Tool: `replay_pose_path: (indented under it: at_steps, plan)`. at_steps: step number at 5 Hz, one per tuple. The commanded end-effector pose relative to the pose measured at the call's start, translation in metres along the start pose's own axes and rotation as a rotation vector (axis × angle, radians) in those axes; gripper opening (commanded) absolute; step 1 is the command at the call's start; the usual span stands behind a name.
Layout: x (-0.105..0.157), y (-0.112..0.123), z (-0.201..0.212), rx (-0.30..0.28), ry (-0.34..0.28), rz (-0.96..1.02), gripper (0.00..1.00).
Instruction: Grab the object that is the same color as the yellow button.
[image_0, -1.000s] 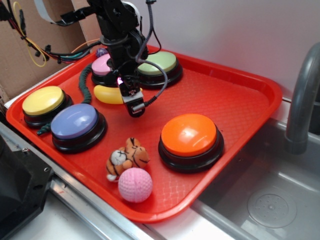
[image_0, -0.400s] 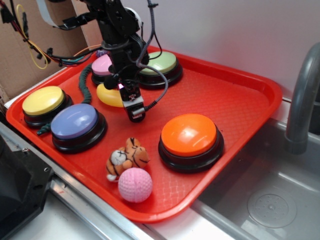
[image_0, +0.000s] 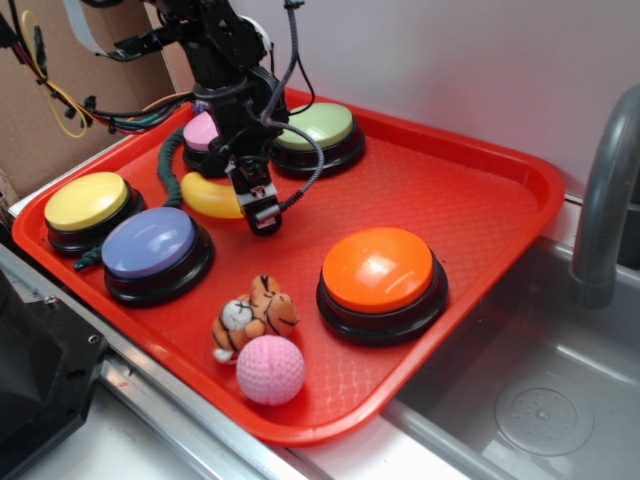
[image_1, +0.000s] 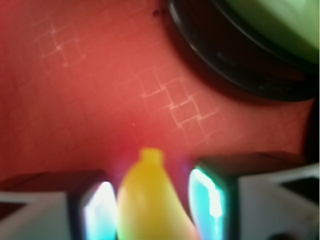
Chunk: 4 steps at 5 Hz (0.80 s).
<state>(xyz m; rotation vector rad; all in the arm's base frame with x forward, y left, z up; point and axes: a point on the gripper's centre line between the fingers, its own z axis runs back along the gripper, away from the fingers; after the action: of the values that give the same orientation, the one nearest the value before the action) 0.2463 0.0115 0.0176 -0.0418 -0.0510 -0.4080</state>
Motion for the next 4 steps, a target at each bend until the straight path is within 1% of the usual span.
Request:
replay_pose_path:
  at_steps: [1,2,3,4]
  plan:
    - [0.012,0.003,0.028,0.011,-0.082,0.024,0.0]
    - [0.021,0.002,0.058,0.083,-0.059,0.077,0.0]
    - [0.026,0.0,0.096,0.045,-0.066,0.154,0.0]
    - [0.03,-0.011,0.146,0.11,-0.078,0.205,0.0]
